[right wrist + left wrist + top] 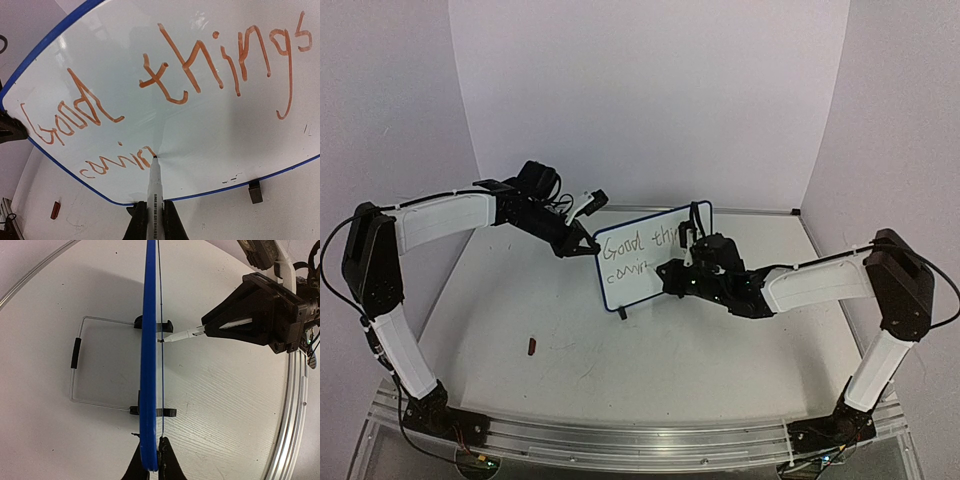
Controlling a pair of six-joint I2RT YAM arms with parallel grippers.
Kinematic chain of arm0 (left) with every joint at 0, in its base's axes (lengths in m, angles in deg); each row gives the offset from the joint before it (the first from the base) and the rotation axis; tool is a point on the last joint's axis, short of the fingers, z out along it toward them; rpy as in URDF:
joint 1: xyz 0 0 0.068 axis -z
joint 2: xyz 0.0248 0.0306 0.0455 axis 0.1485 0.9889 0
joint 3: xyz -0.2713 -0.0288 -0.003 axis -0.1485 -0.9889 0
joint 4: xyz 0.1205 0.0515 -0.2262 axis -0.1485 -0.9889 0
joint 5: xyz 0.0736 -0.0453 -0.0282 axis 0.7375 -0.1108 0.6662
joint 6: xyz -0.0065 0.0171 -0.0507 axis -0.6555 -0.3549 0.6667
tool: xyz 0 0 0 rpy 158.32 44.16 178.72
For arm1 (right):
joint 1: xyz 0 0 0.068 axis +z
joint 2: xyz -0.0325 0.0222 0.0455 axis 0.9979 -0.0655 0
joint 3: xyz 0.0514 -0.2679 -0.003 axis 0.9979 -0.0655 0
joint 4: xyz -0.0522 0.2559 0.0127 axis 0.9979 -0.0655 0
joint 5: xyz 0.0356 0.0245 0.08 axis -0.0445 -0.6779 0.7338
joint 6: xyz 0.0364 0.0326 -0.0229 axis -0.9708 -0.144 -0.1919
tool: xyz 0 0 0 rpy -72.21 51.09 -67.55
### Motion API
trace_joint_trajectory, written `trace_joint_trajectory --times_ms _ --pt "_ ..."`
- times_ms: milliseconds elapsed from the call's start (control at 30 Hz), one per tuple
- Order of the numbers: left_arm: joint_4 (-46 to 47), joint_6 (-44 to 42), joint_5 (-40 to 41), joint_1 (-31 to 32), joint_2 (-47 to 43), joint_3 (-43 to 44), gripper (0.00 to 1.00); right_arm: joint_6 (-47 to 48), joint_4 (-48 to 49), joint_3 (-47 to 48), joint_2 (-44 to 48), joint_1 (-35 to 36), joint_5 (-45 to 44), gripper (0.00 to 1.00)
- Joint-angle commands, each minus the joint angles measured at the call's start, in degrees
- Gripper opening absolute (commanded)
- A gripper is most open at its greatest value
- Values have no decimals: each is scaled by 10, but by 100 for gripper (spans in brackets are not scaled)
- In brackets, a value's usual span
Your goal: Write a sentence on the whiteboard
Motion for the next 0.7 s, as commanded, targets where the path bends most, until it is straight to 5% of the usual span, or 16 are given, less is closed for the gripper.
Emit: trace_joint_trajectory --times_ms 0,667 --pt "-59 -30 61 4 23 -9 0 -3 13 -3 -8 -1 -11 0" --pt "-59 -29 62 4 17 -10 0 -9 6 -6 -13 -1 -6 0"
